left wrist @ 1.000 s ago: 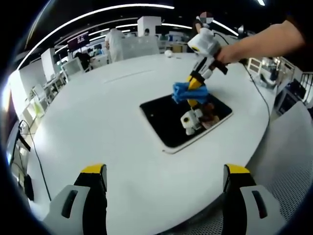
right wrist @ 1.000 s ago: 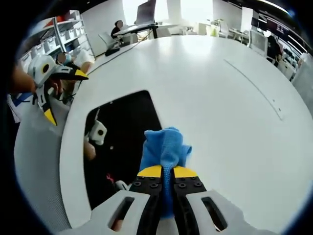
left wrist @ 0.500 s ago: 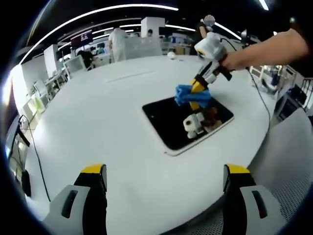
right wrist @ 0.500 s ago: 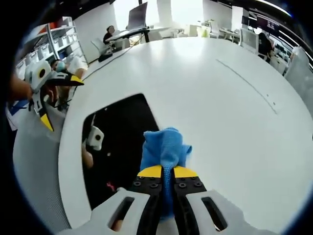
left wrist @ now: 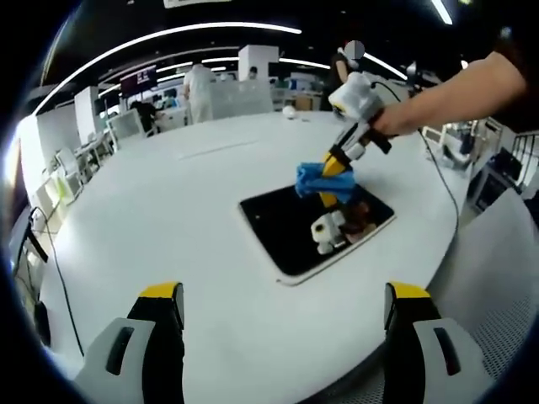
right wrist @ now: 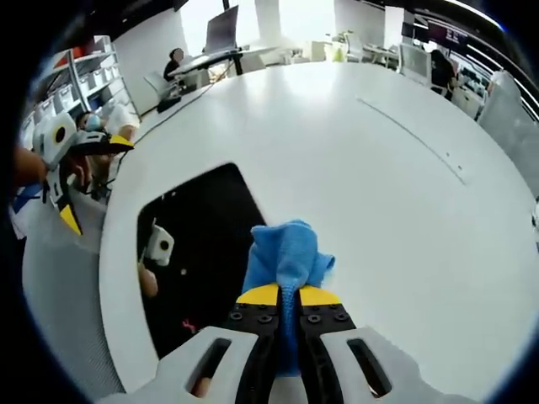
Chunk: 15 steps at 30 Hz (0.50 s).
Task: Wipe the mirror surface with the cleaning cloth until all visible marks leave the cleaned area.
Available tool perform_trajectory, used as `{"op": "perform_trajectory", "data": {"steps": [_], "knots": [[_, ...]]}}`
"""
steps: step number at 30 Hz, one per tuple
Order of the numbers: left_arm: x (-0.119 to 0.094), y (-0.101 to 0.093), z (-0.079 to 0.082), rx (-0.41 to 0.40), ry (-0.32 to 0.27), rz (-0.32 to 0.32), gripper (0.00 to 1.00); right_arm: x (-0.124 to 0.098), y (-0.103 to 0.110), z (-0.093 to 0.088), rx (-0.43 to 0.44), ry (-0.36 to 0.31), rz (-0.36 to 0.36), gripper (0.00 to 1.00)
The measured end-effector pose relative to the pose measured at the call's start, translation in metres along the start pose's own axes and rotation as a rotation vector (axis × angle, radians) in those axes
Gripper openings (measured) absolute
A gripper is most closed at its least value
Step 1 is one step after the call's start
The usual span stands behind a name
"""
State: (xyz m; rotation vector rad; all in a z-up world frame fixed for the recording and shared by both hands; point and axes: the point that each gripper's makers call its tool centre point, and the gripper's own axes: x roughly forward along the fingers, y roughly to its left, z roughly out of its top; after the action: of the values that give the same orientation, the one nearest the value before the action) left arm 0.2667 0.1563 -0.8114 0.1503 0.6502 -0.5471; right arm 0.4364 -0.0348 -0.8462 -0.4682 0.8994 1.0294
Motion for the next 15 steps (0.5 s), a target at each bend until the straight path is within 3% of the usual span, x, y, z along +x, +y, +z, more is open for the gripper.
{"op": "perform_trajectory", "data": {"steps": [7, 10, 15], "knots": [[0.000, -0.002, -0.001, -0.004, 0.005, -0.006, 1.00, -0.015, -0.006, 0.011, 0.018, -0.026, -0.007, 0.01], [0.002, -0.005, -0.008, 0.041, 0.057, -0.007, 1.00, -0.022, -0.015, 0.017, 0.031, -0.034, -0.016, 0.01], [0.000, -0.005, -0.006, 0.036, 0.047, -0.008, 1.00, -0.035, -0.027, 0.025, 0.046, -0.045, -0.046, 0.01]]}}
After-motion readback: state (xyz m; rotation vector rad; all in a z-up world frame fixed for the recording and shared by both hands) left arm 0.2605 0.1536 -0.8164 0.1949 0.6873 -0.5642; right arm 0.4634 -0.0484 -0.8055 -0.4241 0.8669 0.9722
